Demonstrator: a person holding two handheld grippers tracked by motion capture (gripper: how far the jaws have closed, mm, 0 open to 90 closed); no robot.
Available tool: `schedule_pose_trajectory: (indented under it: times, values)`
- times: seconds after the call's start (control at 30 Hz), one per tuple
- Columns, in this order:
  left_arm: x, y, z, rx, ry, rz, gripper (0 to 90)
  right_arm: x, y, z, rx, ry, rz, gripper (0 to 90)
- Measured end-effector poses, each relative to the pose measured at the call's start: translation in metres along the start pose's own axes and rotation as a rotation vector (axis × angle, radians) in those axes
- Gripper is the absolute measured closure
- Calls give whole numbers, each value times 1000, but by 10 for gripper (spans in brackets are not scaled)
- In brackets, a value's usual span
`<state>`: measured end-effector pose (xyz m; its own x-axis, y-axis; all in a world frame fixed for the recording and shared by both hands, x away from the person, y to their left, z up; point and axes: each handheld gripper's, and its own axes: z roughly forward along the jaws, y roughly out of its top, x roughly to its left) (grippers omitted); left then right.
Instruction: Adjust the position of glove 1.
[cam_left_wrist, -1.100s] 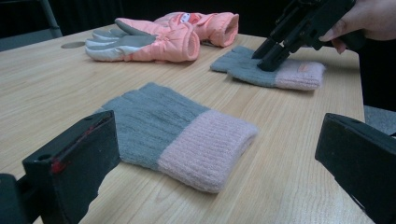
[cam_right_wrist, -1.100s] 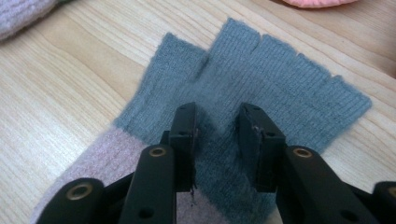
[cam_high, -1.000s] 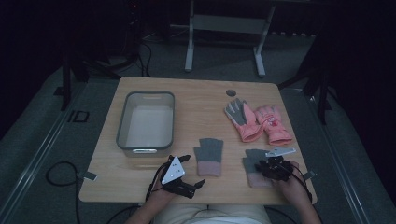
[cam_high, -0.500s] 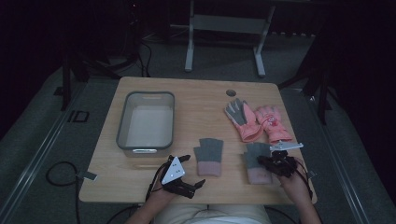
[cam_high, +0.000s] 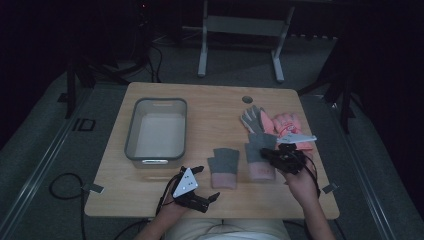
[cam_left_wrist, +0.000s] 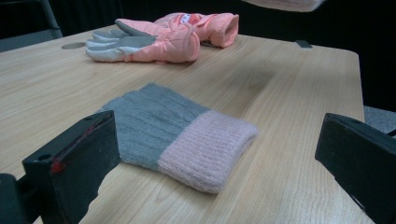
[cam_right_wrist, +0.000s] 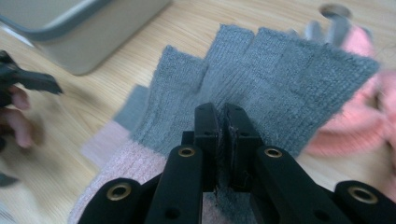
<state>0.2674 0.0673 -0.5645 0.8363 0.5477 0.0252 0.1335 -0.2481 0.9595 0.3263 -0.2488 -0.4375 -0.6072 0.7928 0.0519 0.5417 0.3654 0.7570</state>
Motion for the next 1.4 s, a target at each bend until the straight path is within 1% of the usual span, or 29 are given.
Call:
schedule_pose_trajectory:
  times: [0.03, 0.1, 0.17, 0.23, 0.27, 0.33, 0.37, 0.4, 0.43, 0.47, 0.5, 0.53, 0.57, 0.6, 0.63, 0.7, 0.73, 0.77, 0.83, 0.87, 0.97, 1.2, 1.23, 1.33, 1.4]
  values:
    - [0, 0, 0, 0, 1, 0, 0, 11, 7, 7, -5, 22, -11, 850]
    - [0, 0, 0, -1, 0, 1, 0, 20, 13, 15, -4, 34, -25, 850]
    - [0, 0, 0, -3, -1, -2, 0, 29, 17, 25, 3, 54, -24, 850]
    - [0, 0, 0, -4, -2, -1, 0, 37, 19, 35, 11, 59, -30, 850]
    - [0, 0, 0, -4, -2, -1, 0, 37, 19, 35, 11, 59, -30, 850]
    - [0, 0, 0, -4, -2, -1, 0, 44, 19, 47, 25, 66, -40, 850]
    - [0, 0, 0, -3, 1, 2, 0, 50, 18, 58, 42, 62, -40, 849]
    - [0, 0, 0, -3, 1, 2, 0, 50, 18, 58, 42, 62, -40, 849]
    - [0, 0, 0, -2, 0, 0, 0, 51, 17, 62, 47, 66, -32, 849]
    - [0, 0, 0, -2, -3, -4, 0, 55, 14, 73, 63, 66, -20, 849]
    - [1, 0, -1, -3, -3, -6, 0, 56, 13, 77, 67, 66, -17, 849]
    - [1, 0, -1, -3, -3, -6, 0, 56, 13, 77, 67, 66, -17, 849]
    - [1, 0, -1, -1, -4, -7, 0, 60, 10, 86, 86, 72, -16, 848]
    - [1, 0, -1, -1, -4, -7, 0, 60, 10, 86, 86, 72, -16, 848]
    - [0, 0, -1, 0, -4, -2, 0, 63, 6, 95, 103, 66, -9, 848]
    - [0, 0, -1, 0, -5, 1, 0, 63, 5, 97, 107, 70, -3, 848]
    - [0, 0, -1, 1, -8, 3, 0, 64, 1, 102, 118, 52, 0, 847]
    - [0, 0, -1, 1, -8, 2, 0, 63, 0, 104, 126, 57, 7, 847]
    - [0, 0, -1, 1, -7, 3, 0, 62, -2, 105, 129, 56, 11, 846]
    - [0, 0, -1, 2, -6, 5, 0, 62, -4, 106, 135, 46, 18, 846]
    - [-1, 0, 0, 5, -2, 9, 0, 60, -6, 110, 138, 58, 40, 845]
    - [-2, 0, 0, 10, 7, 16, 0, 65, -10, 120, 149, 53, 56, 843]
    - [-2, 0, 0, 10, 7, 16, 0, 65, -10, 121, 156, 48, 50, 842]
    - [-2, 0, 0, 11, 7, 15, 0, 64, -12, 124, 159, 37, 54, 840]
    - [-2, 0, 1, 13, 6, 13, 0, 63, -14, 126, 160, 37, 71, 837]
